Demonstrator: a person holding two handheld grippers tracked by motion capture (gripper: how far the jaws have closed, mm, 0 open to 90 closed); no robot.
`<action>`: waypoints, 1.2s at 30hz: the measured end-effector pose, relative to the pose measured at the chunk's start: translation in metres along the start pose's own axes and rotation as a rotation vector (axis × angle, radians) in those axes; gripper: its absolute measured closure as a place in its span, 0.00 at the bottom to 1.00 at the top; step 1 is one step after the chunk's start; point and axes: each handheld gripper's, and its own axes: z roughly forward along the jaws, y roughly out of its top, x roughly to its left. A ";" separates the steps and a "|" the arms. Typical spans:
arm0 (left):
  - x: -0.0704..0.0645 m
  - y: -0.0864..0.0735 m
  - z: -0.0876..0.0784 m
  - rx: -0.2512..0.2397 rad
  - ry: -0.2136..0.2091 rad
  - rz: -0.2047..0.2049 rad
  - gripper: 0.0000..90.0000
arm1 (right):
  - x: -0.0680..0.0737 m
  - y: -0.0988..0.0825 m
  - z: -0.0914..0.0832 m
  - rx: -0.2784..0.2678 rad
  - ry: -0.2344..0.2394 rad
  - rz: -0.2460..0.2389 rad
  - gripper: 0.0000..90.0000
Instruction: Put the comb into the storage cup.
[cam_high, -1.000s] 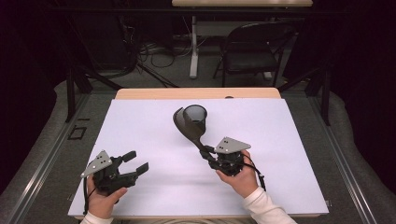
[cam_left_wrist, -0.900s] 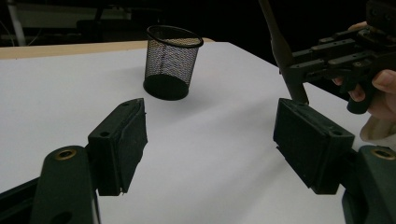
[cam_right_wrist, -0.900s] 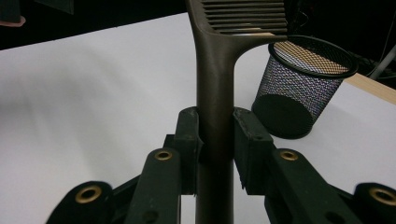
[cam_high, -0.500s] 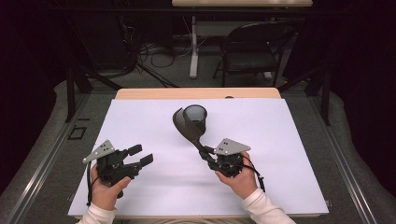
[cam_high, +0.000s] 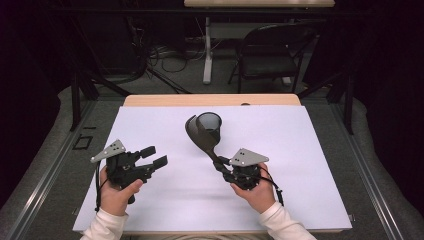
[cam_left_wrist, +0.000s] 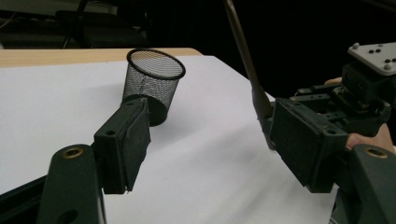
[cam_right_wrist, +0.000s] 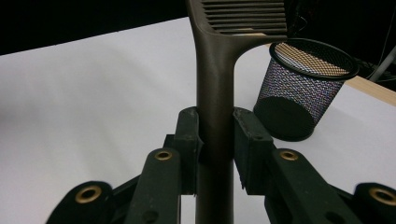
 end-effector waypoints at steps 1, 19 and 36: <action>-0.001 0.001 0.001 -0.001 -0.003 -0.004 0.32 | 0.000 0.000 0.000 0.000 -0.001 0.000 0.81; -0.007 0.017 0.026 -0.019 -0.060 -0.030 0.38 | 0.001 0.000 0.000 -0.002 -0.004 -0.001 0.81; -0.013 0.017 0.045 -0.020 -0.070 -0.050 0.44 | 0.005 -0.001 0.002 -0.004 -0.003 -0.013 0.81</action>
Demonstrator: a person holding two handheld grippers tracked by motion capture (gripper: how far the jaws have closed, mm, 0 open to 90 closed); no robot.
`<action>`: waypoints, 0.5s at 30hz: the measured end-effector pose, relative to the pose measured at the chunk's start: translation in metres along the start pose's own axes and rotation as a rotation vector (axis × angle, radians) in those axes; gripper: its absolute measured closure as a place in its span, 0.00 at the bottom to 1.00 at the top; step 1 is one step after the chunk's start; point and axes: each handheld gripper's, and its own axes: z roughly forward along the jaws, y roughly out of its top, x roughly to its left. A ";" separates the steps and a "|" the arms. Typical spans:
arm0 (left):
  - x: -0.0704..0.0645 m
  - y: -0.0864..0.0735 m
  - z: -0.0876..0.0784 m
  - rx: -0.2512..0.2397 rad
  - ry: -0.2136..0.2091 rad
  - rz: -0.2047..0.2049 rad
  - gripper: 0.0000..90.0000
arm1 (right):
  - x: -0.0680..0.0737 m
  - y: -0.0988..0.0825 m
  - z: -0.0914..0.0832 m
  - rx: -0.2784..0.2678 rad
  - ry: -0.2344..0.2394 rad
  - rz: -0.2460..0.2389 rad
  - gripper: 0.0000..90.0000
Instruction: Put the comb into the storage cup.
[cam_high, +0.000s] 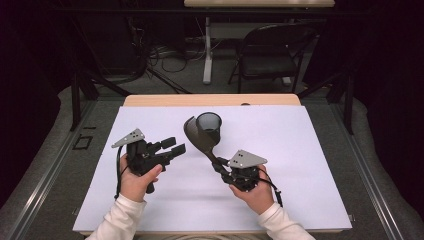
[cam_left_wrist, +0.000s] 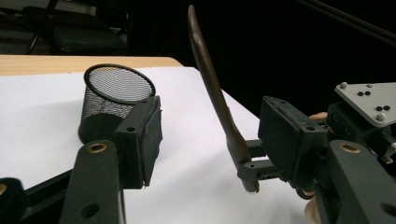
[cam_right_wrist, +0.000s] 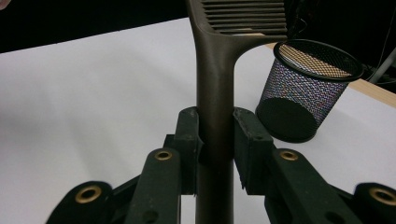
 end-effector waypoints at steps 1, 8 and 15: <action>0.000 0.000 0.001 -0.001 -0.004 -0.002 0.44 | 0.000 0.000 0.000 0.000 0.000 0.000 0.81; -0.001 -0.001 0.007 0.002 -0.004 -0.013 0.45 | 0.001 0.000 0.000 0.000 0.002 -0.002 0.81; -0.001 -0.002 0.011 0.010 0.012 -0.019 0.49 | 0.002 -0.001 0.001 -0.003 0.003 -0.006 0.81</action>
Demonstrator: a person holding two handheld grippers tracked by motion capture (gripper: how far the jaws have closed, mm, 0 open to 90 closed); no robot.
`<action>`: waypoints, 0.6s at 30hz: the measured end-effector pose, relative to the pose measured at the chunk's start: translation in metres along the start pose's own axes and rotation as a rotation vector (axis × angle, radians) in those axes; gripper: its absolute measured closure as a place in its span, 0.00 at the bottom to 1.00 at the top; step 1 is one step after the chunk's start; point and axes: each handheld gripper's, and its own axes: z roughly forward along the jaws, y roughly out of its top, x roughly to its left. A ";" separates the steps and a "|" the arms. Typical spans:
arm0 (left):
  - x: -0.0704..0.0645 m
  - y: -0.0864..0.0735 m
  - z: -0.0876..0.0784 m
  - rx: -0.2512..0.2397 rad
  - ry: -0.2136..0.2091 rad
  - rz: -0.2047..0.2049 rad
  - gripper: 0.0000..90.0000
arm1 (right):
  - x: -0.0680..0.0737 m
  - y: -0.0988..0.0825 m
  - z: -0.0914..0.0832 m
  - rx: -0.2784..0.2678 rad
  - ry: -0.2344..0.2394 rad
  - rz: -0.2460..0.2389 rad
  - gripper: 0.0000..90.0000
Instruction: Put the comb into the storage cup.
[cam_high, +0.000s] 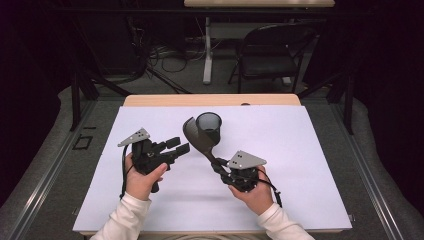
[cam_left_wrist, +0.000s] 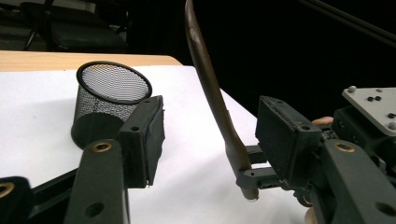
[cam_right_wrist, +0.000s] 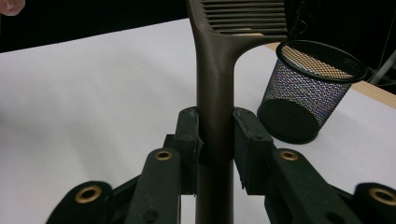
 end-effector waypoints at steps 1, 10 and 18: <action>0.000 0.000 0.000 0.001 0.001 -0.003 0.49 | 0.000 0.000 0.000 0.000 0.000 0.001 0.81; 0.002 0.000 0.004 0.012 0.006 -0.021 0.55 | 0.003 0.000 0.002 0.001 0.012 -0.004 0.81; 0.004 0.000 0.006 0.010 0.003 -0.040 0.59 | 0.006 0.000 0.003 -0.001 0.020 -0.008 0.81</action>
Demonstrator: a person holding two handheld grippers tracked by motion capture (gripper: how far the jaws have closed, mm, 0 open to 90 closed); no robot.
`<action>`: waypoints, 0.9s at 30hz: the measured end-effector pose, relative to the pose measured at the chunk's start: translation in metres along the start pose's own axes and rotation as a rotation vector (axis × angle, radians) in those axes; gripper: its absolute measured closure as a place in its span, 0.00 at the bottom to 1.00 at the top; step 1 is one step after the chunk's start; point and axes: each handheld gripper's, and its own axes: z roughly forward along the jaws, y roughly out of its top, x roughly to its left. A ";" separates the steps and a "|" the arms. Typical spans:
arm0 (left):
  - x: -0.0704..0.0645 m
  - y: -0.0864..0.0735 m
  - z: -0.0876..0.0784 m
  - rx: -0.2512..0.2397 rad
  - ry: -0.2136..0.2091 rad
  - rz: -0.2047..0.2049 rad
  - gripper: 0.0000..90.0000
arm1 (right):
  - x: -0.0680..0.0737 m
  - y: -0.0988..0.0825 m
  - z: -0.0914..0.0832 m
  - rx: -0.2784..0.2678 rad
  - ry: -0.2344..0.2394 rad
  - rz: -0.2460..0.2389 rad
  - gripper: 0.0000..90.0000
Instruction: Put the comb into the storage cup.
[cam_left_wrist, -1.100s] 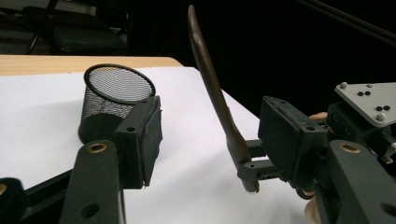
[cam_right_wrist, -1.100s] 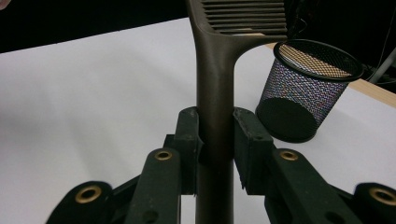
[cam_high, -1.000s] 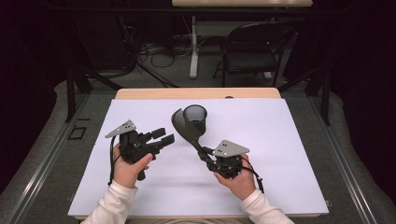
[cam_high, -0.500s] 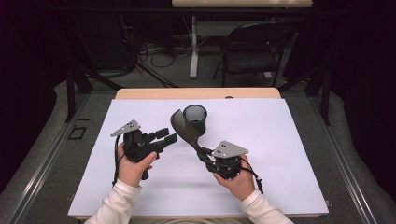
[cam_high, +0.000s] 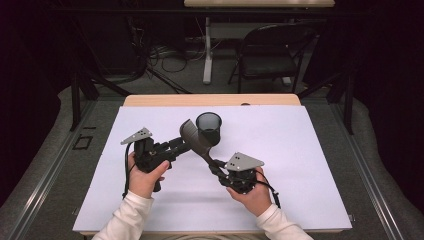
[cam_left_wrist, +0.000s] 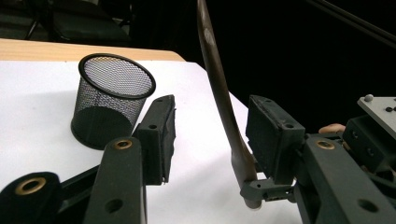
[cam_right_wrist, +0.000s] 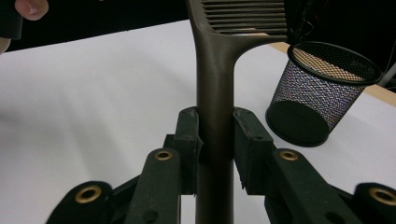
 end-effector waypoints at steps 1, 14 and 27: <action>0.000 0.000 0.000 0.000 -0.002 -0.004 0.59 | 0.000 0.000 0.000 0.001 -0.001 -0.001 0.81; 0.003 -0.003 -0.001 -0.012 -0.014 -0.029 0.67 | 0.004 -0.001 0.004 0.009 0.012 -0.008 0.81; 0.002 -0.002 -0.004 -0.031 -0.011 -0.039 0.74 | 0.009 -0.002 0.007 0.016 0.021 -0.018 0.81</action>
